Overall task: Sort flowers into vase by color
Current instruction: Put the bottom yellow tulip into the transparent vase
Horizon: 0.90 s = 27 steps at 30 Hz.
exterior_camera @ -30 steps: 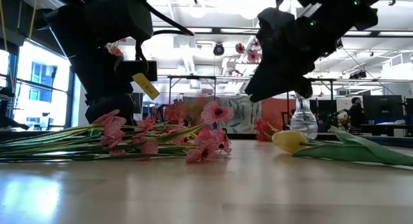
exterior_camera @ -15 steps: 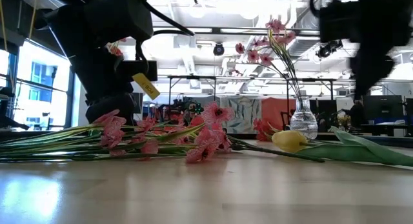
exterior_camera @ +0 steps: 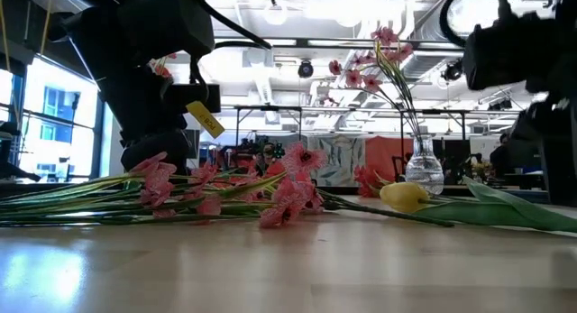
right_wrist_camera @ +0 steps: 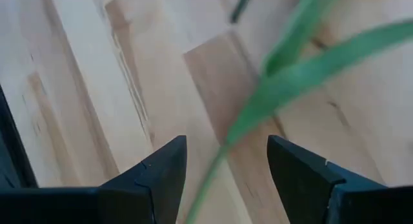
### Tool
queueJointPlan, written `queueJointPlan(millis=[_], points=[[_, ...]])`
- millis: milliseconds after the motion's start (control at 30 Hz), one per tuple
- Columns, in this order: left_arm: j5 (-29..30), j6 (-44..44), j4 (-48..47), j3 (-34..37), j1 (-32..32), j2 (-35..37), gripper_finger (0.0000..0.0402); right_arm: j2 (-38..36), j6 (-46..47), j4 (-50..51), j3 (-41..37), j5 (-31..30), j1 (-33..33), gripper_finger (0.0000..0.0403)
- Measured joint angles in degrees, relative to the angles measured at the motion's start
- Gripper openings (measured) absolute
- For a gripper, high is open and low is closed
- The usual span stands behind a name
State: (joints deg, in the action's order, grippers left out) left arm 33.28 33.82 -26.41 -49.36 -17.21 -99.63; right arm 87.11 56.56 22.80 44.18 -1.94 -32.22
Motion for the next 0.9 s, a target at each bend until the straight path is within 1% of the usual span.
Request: queueJointPlan(millis=[133, 267, 400, 500, 567, 600, 733, 800, 900], points=[[0.13, 0.0, 0.2, 0.0, 0.0, 0.0, 0.0129, 3.91, -0.07, -1.11, 0.0, 1.28, 1.43, 0.0177], [0.31, -0.47, 0.58, 0.0, 0.0, 0.0, 0.0129, 6.05, -1.45, -0.89, 0.21, 1.83, 2.82, 0.0132], [0.32, -1.05, 1.16, 0.0, 0.0, 0.0, 0.0129, 6.33, -3.36, -0.77, 0.13, 2.3, 4.05, 0.0085], [0.32, -1.05, 1.22, 0.0, 0.0, 0.0, 0.0129, 5.48, -5.95, -0.84, 0.0, 1.34, 4.16, 0.0044], [0.32, -1.06, 1.2, 0.0, 0.0, 0.0, 0.0129, 4.7, -8.11, -1.49, -0.15, -0.59, 4.12, 0.0015], [0.34, -1.05, 1.24, 0.0, 0.0, 0.0, 0.0129, 4.14, -9.46, -2.43, -0.14, -2.63, 4.08, 0.0009], [0.35, -1.07, 1.18, 0.0, 0.0, 0.0, 0.0129, -0.39, -13.23, -2.22, -0.11, -8.45, 3.31, 0.0012], [0.35, -1.07, 1.18, 0.0, 0.0, 0.0, 0.0129, -3.54, -15.09, -2.86, -0.94, -12.26, 2.73, 0.0006], [0.35, -1.07, 1.16, 0.0, 0.0, 0.0, 0.0129, -9.15, -19.15, -9.72, -4.58, -18.15, 2.17, 0.0004]])
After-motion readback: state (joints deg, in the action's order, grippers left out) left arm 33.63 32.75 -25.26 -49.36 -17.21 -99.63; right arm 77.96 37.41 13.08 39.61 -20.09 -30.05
